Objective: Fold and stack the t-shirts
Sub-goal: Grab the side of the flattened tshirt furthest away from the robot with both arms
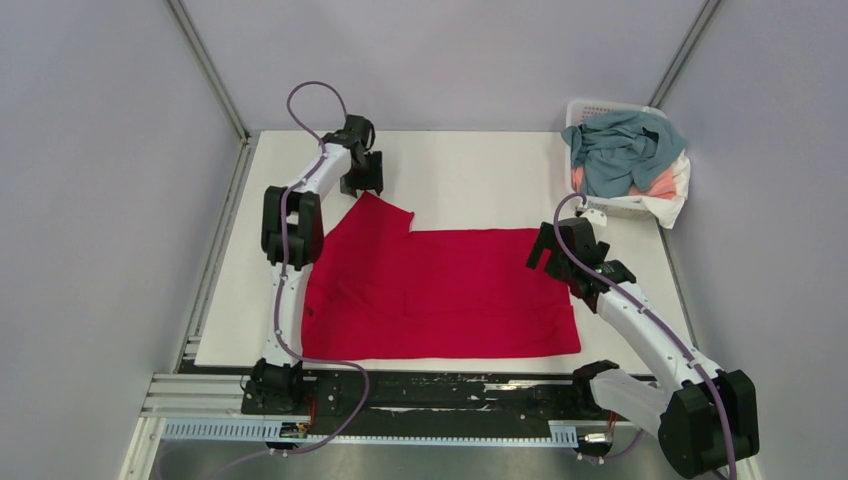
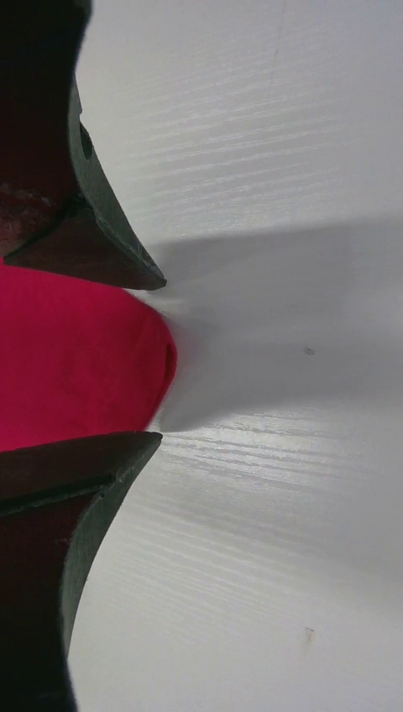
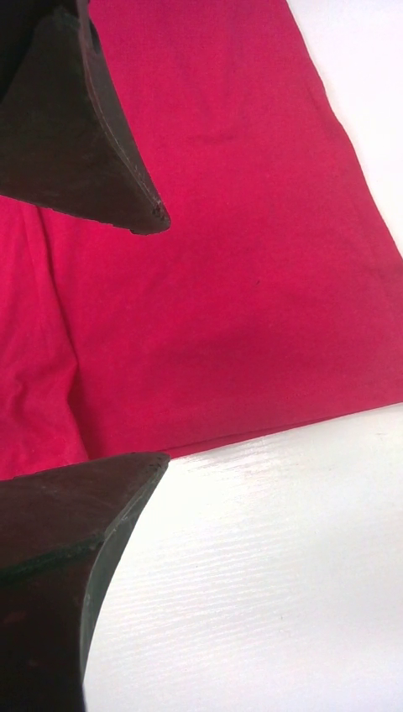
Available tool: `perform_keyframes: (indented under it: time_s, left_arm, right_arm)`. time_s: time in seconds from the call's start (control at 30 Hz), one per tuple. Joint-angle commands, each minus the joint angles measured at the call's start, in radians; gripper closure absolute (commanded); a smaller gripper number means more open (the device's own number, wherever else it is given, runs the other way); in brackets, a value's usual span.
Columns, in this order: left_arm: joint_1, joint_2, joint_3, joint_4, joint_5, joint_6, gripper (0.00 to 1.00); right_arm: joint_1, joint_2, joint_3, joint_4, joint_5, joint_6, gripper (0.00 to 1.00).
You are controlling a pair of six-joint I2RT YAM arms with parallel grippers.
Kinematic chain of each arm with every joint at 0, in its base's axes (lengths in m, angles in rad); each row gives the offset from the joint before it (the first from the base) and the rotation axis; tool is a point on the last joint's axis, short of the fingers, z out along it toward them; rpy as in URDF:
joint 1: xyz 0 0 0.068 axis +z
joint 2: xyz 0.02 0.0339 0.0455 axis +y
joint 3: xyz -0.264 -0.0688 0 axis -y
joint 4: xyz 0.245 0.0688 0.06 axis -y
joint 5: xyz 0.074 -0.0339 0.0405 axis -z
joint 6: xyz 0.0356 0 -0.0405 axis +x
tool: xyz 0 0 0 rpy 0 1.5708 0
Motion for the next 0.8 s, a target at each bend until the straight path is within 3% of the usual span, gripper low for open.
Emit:
perform_keyframes:
  time_s: [0.0, 0.07, 0.27, 0.33, 0.37, 0.43, 0.6, 0.77]
  left_arm:
    - [-0.050, 0.040, -0.002, -0.074, -0.031, -0.009, 0.33]
    - [-0.057, 0.044, -0.004, -0.084, -0.035, -0.013, 0.38]
    - [-0.064, 0.040, -0.027, -0.106, -0.062, -0.040, 0.66]
    - [-0.066, 0.030, -0.046, -0.097, -0.062, -0.041, 0.76]
    - [-0.067, 0.020, -0.062, -0.092, -0.060, -0.038, 0.87]
    - [-0.067, 0.000, -0.081, -0.072, -0.075, -0.028, 1.00]
    - [-0.069, -0.082, -0.129, -0.005, -0.074, 0.004, 1.00]
    - [-0.078, -0.199, -0.244, 0.095, 0.004, 0.020, 1.00]
  right_arm:
    - [-0.006, -0.005, -0.003, 0.033, 0.016, -0.010, 0.00]
    - [-0.006, -0.006, -0.005, 0.034, 0.015, -0.009, 0.00]
    - [-0.006, -0.004, -0.006, 0.034, 0.023, -0.004, 0.00]
    - [-0.006, -0.001, -0.007, 0.034, 0.030, 0.000, 0.00]
    - [-0.005, 0.001, -0.007, 0.033, 0.032, 0.000, 0.00]
    - [-0.006, 0.004, -0.006, 0.033, 0.036, 0.000, 0.00]
    - [-0.008, 0.029, 0.021, 0.034, 0.083, 0.031, 0.00]
    - [-0.026, 0.199, 0.148, 0.032, 0.117, 0.049, 0.00]
